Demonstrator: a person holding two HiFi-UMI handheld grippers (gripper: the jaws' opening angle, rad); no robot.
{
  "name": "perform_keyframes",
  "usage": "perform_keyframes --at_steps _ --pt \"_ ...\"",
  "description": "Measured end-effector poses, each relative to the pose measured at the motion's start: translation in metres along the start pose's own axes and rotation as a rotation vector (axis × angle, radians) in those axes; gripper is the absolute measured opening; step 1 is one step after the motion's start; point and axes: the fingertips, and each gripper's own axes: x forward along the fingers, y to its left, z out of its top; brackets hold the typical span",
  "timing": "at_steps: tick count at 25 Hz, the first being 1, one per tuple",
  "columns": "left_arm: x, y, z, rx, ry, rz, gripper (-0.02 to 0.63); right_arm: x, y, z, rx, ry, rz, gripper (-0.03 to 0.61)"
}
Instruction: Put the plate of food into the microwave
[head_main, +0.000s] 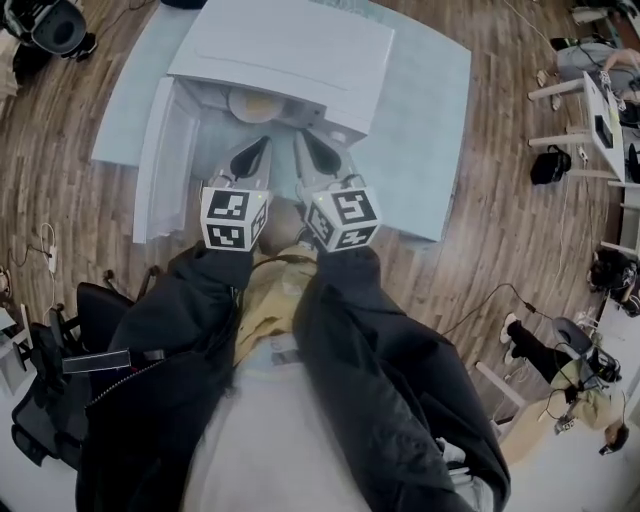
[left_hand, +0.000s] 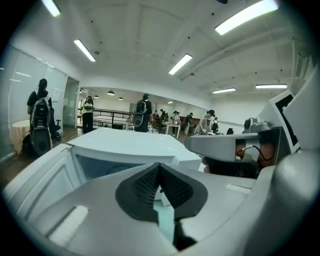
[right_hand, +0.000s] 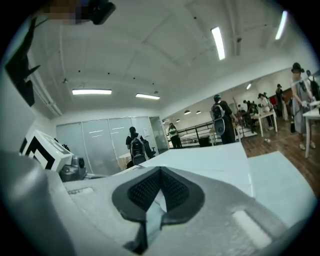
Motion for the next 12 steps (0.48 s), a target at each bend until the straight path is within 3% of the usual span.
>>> perform_keyframes --at_steps 5,12 --pt "-0.014 -0.013 0.039 0.044 -0.089 0.009 -0.002 -0.018 0.004 0.034 -0.102 -0.066 -0.022 -0.006" --pt "-0.020 -0.022 0.060 0.078 -0.143 0.031 -0.002 -0.029 0.008 0.050 -0.186 -0.110 -0.017 -0.006"
